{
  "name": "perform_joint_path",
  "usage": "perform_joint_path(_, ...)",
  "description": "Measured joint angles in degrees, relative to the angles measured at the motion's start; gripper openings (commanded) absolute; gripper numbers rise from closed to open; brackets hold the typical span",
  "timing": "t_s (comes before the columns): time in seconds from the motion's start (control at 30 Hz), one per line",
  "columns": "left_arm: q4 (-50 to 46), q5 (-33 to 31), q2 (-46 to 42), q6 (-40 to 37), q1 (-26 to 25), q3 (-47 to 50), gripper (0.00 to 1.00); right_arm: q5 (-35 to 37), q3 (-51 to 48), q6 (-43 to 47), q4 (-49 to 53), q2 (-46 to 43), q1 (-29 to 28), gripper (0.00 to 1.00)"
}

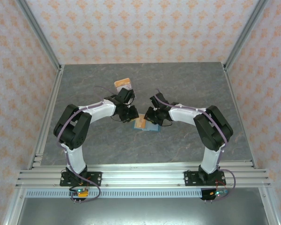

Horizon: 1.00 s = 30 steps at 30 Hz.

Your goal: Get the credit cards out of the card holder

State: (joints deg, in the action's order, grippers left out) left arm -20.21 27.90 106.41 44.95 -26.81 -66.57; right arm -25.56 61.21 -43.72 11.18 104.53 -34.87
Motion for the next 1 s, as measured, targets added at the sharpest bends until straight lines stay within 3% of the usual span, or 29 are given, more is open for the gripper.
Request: perform_joint_path(1.0,2.8,-0.9,3.4,1.6,0.0,-0.4,0.06,-1.7,0.7,0.4,-0.1,1.6,-0.2,0.15)
